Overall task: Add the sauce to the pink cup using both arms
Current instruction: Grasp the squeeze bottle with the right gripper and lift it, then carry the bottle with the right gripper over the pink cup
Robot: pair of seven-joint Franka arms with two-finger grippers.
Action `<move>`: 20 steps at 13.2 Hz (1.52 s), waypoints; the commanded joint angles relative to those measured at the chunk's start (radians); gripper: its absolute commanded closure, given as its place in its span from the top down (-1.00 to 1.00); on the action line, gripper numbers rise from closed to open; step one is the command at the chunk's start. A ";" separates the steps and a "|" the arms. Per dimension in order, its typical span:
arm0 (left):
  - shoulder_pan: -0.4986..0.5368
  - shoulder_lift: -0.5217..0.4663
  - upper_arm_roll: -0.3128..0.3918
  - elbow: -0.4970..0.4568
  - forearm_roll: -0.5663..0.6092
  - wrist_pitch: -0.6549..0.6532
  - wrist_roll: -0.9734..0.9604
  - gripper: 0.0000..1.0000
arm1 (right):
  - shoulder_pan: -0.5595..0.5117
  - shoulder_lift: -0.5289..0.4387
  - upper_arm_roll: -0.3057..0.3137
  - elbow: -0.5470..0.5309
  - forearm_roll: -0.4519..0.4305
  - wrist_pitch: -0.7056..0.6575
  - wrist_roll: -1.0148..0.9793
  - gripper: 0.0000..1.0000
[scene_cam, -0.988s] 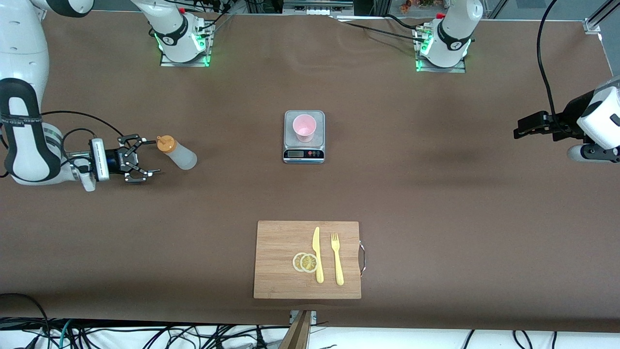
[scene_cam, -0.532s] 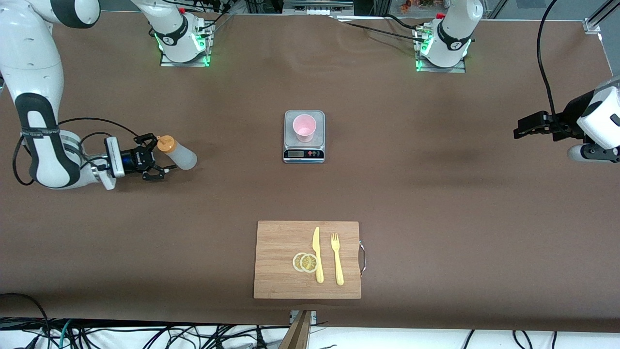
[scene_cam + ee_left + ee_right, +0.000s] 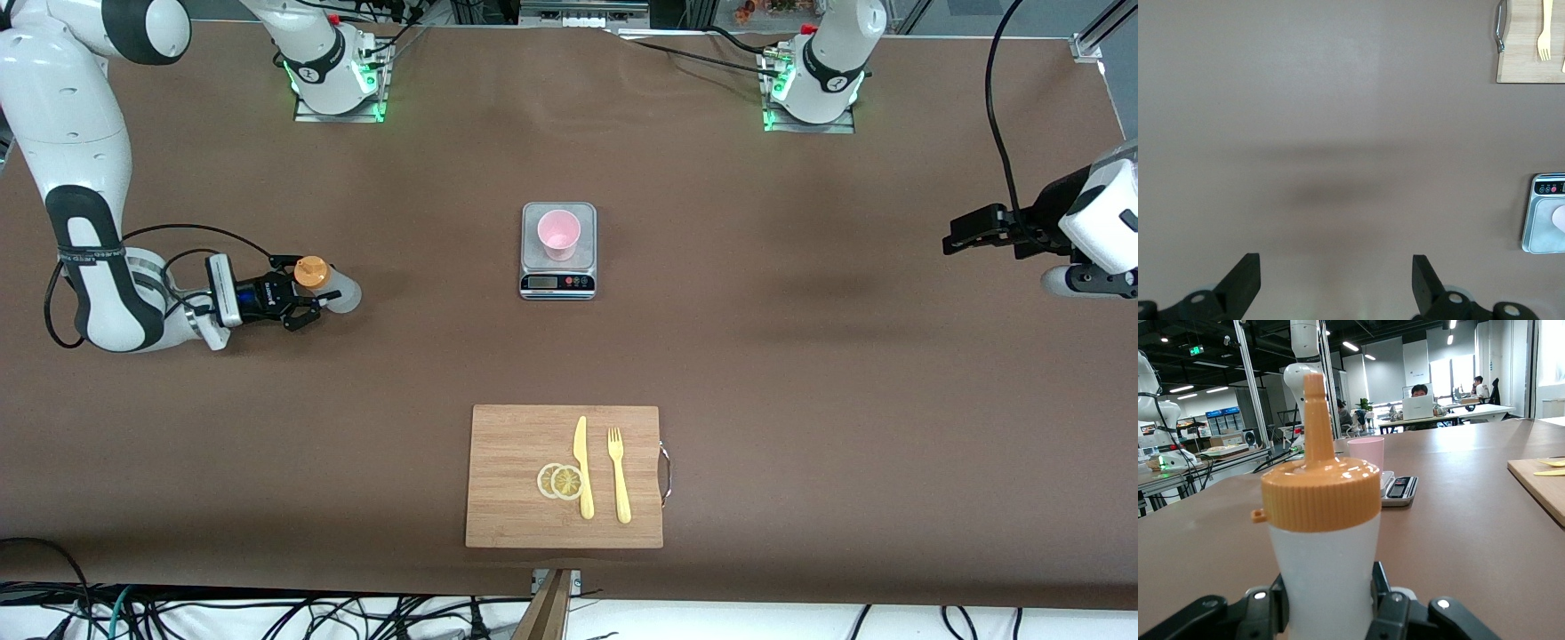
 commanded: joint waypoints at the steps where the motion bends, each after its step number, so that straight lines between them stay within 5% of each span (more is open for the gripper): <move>1: 0.004 0.011 -0.004 0.023 0.015 -0.016 0.017 1.00 | 0.004 -0.002 0.023 0.022 0.015 -0.041 0.081 -0.48; 7: 0.004 0.011 -0.004 0.023 0.015 -0.016 0.017 1.00 | 0.115 -0.189 0.095 0.083 0.002 0.085 0.464 -0.49; 14: 0.004 0.011 -0.004 0.023 0.014 -0.016 0.020 1.00 | 0.405 -0.381 0.095 0.073 -0.369 0.372 0.729 -0.52; 20: 0.004 0.011 -0.004 0.023 0.014 -0.016 0.020 1.00 | 0.619 -0.424 0.096 0.073 -0.674 0.457 1.076 -0.53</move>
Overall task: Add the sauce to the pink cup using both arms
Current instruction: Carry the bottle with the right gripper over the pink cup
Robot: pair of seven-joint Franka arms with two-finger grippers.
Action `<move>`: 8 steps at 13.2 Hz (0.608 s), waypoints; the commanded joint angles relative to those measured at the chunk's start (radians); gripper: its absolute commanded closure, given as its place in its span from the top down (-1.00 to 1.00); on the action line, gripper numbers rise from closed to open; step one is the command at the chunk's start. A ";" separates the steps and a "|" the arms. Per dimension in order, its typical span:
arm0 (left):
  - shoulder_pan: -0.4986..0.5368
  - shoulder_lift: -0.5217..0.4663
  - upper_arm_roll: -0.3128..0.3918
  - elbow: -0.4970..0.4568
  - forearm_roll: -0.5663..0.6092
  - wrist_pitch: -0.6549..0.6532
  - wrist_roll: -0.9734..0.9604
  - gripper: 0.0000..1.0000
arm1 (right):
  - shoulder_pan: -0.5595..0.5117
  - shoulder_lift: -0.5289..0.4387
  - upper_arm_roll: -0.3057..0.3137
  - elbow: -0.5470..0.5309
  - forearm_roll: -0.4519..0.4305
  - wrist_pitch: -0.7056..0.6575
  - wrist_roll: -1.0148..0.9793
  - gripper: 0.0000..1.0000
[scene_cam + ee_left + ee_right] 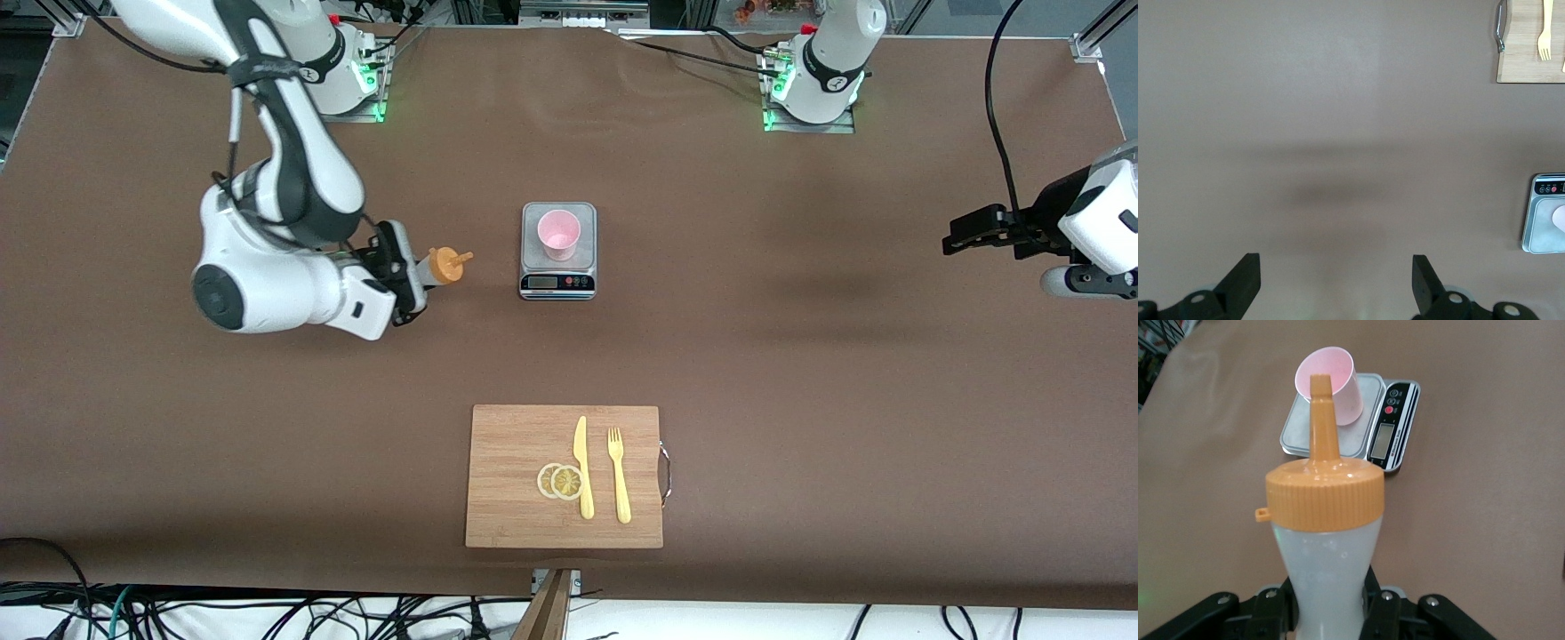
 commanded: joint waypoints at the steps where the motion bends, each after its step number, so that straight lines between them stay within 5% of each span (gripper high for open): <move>1: 0.004 0.010 -0.004 0.023 0.014 -0.016 0.020 1.00 | 0.113 -0.047 -0.008 -0.035 -0.153 0.042 0.189 -0.53; 8: 0.004 0.010 -0.004 0.023 0.014 -0.016 0.020 1.00 | 0.315 -0.020 -0.005 -0.041 -0.405 0.065 0.586 -0.53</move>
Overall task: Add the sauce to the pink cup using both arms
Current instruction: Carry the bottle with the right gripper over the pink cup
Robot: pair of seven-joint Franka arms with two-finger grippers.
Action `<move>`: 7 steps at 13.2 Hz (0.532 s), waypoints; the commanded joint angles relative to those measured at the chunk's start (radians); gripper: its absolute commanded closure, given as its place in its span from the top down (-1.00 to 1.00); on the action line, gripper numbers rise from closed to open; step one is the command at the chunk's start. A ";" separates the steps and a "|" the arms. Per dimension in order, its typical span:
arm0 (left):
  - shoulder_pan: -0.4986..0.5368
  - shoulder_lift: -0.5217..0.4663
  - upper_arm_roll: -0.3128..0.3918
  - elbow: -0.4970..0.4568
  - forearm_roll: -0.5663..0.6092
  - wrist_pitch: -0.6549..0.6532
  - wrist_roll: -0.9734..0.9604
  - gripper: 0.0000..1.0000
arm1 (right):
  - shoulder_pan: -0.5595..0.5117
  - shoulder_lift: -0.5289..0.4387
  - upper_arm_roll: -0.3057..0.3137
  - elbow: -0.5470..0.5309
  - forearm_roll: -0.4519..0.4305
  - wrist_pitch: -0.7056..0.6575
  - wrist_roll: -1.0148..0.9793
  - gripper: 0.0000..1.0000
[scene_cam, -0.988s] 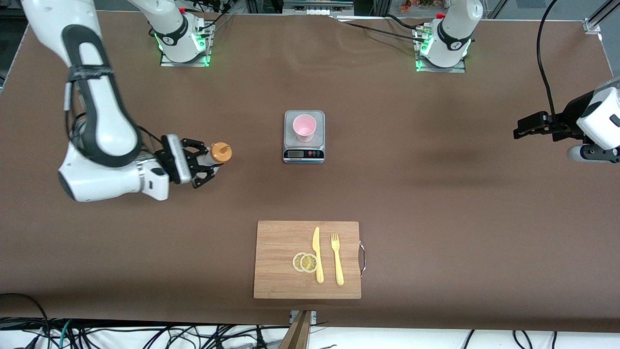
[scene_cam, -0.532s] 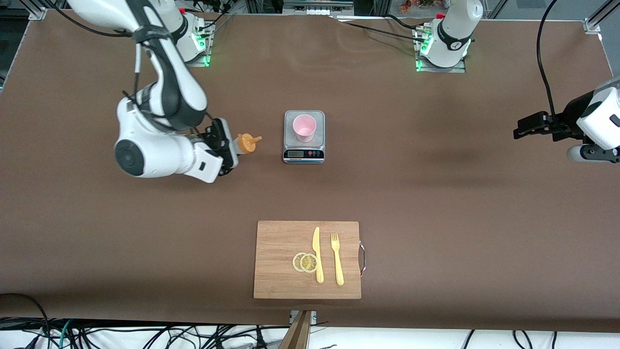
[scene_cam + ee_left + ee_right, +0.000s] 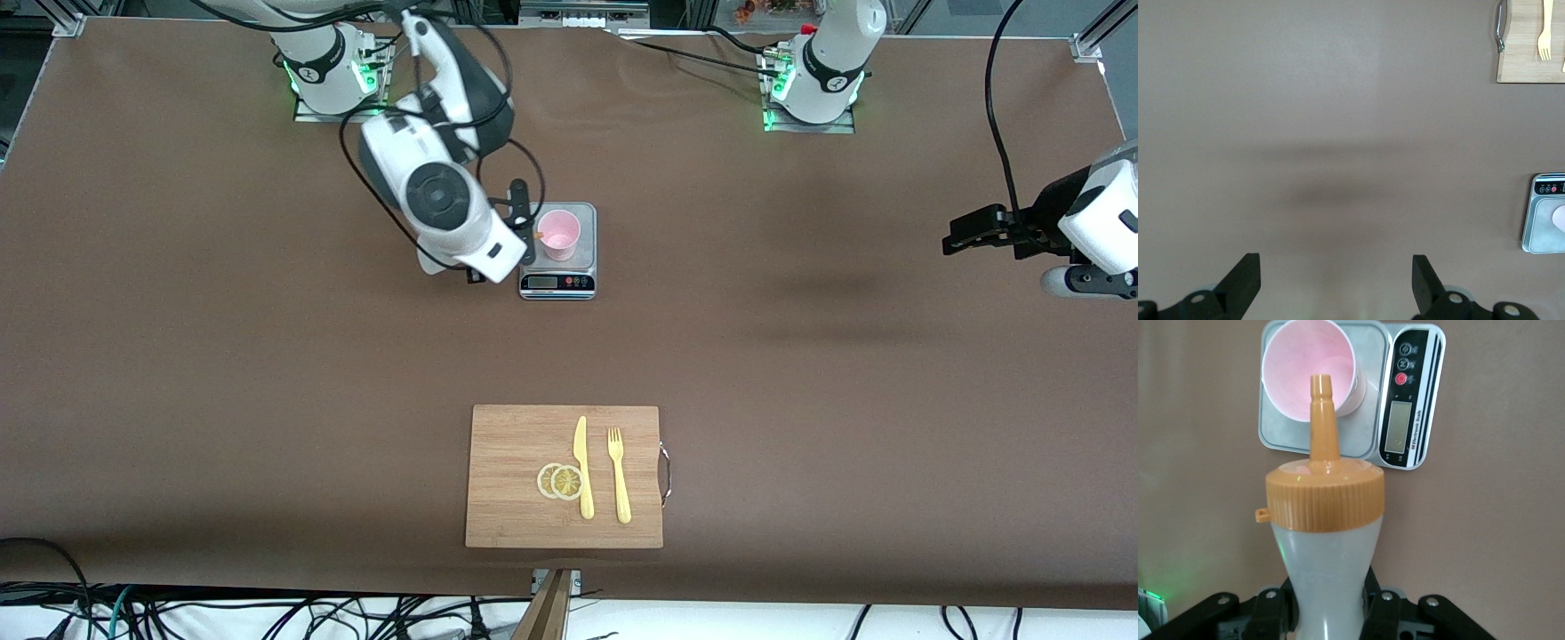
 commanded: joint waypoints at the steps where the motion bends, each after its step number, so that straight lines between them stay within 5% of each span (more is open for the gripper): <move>1: 0.004 0.010 -0.004 0.023 0.014 -0.016 0.020 1.00 | 0.028 -0.005 -0.007 -0.030 -0.076 0.014 0.088 -0.53; 7: 0.004 0.010 -0.004 0.023 0.014 -0.016 0.021 1.00 | 0.154 0.006 -0.009 -0.043 -0.254 -0.015 0.283 -0.51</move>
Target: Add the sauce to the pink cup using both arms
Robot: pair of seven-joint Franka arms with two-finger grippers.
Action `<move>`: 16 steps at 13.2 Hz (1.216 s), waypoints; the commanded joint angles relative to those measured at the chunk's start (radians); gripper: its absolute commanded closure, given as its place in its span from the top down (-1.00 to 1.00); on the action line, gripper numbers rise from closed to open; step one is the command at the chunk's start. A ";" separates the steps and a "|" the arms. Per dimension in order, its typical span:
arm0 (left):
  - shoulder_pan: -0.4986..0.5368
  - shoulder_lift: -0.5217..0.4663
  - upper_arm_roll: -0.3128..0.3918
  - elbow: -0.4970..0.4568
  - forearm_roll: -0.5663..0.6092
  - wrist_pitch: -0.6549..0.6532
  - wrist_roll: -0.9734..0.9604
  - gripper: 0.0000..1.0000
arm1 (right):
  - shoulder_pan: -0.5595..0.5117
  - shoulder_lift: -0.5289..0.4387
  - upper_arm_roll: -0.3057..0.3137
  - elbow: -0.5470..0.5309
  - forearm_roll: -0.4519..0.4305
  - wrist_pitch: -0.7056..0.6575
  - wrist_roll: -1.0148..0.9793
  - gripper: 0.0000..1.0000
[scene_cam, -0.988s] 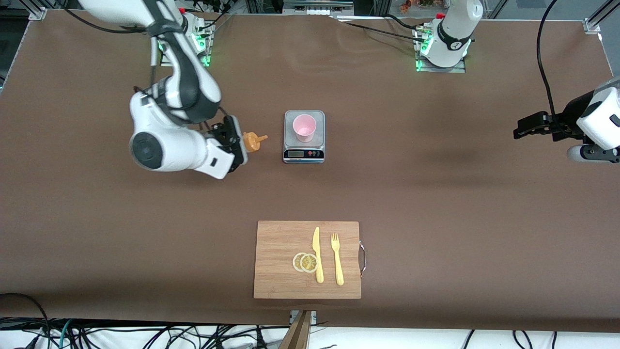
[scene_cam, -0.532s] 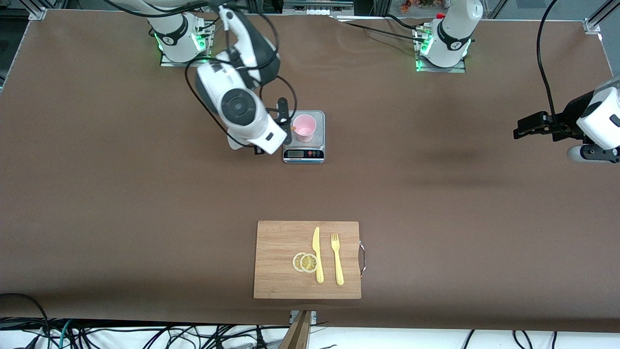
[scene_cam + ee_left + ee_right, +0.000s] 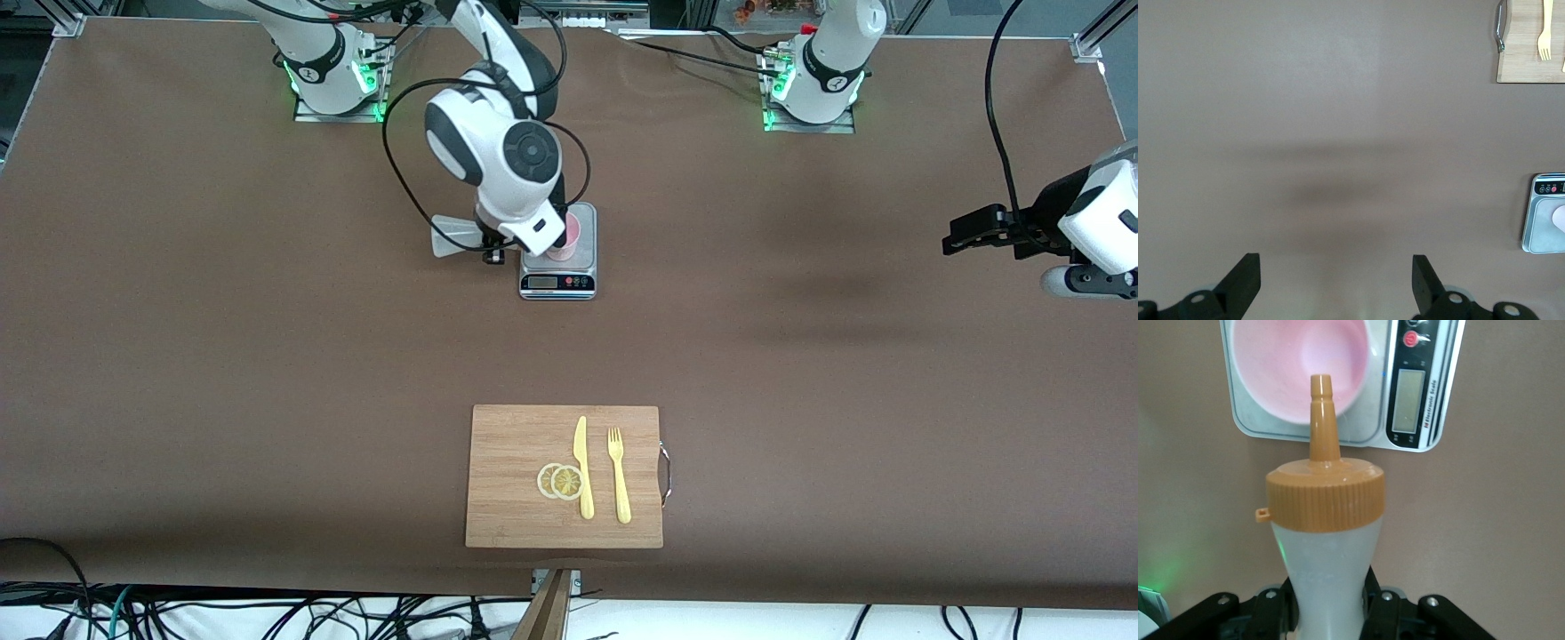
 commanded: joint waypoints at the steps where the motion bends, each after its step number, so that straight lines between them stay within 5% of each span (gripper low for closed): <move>1: 0.004 0.010 -0.004 0.023 0.014 -0.016 0.021 1.00 | 0.038 -0.013 -0.007 -0.016 -0.072 -0.016 0.070 -0.51; 6: 0.004 0.010 -0.004 0.023 0.014 -0.016 0.023 1.00 | 0.133 -0.011 -0.008 -0.021 -0.196 -0.105 0.242 -0.50; 16: 0.004 0.010 -0.004 0.023 0.014 -0.016 0.023 1.00 | 0.133 -0.013 -0.010 -0.012 -0.203 -0.108 0.253 -0.49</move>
